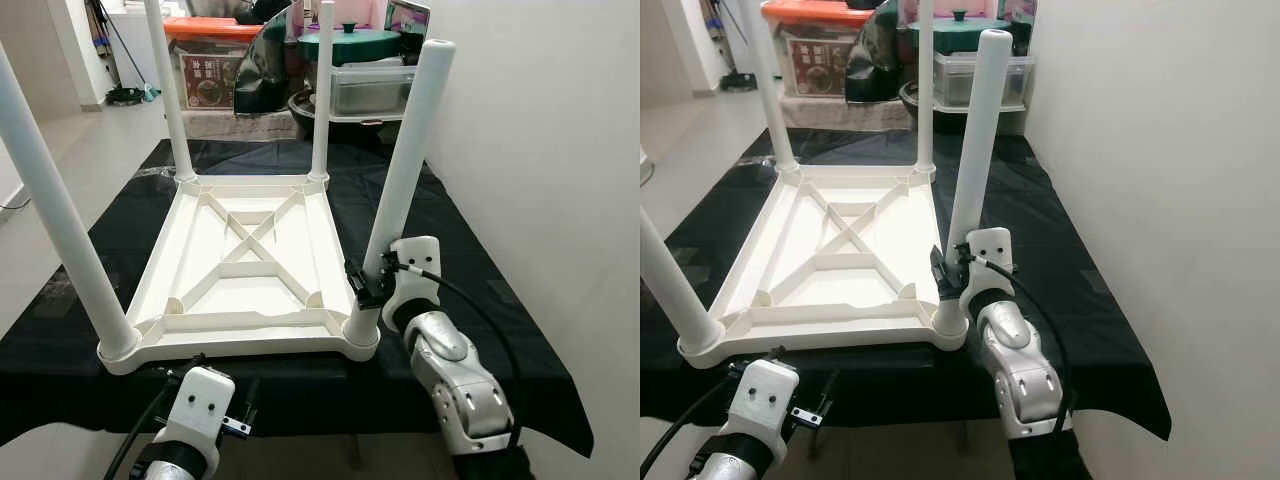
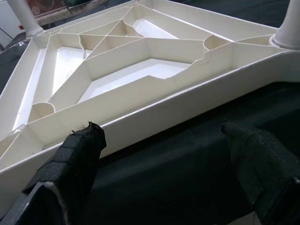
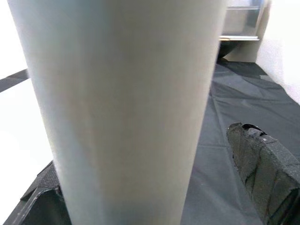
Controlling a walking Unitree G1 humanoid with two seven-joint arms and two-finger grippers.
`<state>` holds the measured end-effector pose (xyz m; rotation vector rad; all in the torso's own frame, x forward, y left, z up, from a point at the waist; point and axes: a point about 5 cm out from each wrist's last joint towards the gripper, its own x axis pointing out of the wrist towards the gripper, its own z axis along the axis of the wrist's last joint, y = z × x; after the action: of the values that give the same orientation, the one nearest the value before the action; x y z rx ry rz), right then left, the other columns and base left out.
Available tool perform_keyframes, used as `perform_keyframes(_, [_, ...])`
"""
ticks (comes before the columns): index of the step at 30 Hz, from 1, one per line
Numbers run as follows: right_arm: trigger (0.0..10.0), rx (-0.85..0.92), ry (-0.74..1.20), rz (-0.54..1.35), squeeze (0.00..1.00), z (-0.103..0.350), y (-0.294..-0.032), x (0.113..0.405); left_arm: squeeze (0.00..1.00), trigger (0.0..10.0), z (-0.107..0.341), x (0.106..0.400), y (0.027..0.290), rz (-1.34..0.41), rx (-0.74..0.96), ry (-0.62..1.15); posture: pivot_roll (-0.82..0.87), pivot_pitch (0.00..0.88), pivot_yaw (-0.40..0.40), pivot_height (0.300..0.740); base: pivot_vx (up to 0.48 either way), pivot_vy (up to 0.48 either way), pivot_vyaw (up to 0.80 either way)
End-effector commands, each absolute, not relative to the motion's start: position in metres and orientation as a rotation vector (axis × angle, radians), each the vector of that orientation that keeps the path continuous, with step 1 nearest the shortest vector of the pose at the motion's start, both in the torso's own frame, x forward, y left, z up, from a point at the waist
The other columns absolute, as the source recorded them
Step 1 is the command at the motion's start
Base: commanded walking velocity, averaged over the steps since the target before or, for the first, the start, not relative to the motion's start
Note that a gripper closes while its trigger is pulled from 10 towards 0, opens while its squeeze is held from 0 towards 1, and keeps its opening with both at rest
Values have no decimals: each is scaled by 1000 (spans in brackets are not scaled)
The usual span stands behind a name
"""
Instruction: Building children table
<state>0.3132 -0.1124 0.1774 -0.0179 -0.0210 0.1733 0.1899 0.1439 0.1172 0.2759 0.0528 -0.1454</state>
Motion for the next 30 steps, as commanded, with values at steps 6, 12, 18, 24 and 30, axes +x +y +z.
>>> perform_keyframes(6, [549,-1,22,44,0,175,-121,307,0,10000,114,190,143,-143,293,75,189,0,-84,740,0,0,0])
perform_keyframes(12, [0,87,48,53,0,171,-114,314,0,10000,113,190,142,-142,297,79,195,0,-84,740,0,0,0])
perform_keyframes(18, [0,291,118,59,0,162,-105,337,0,10000,113,190,144,-141,304,86,203,0,-86,740,0,0,0])
perform_keyframes(24, [0,584,234,84,0,158,-84,348,0,10000,114,188,143,-142,307,89,223,0,-91,740,0,0,0])
perform_keyframes(30, [0,922,382,90,0,149,-57,347,0,10000,114,185,143,-149,305,99,227,0,-85,740,0,0,0])
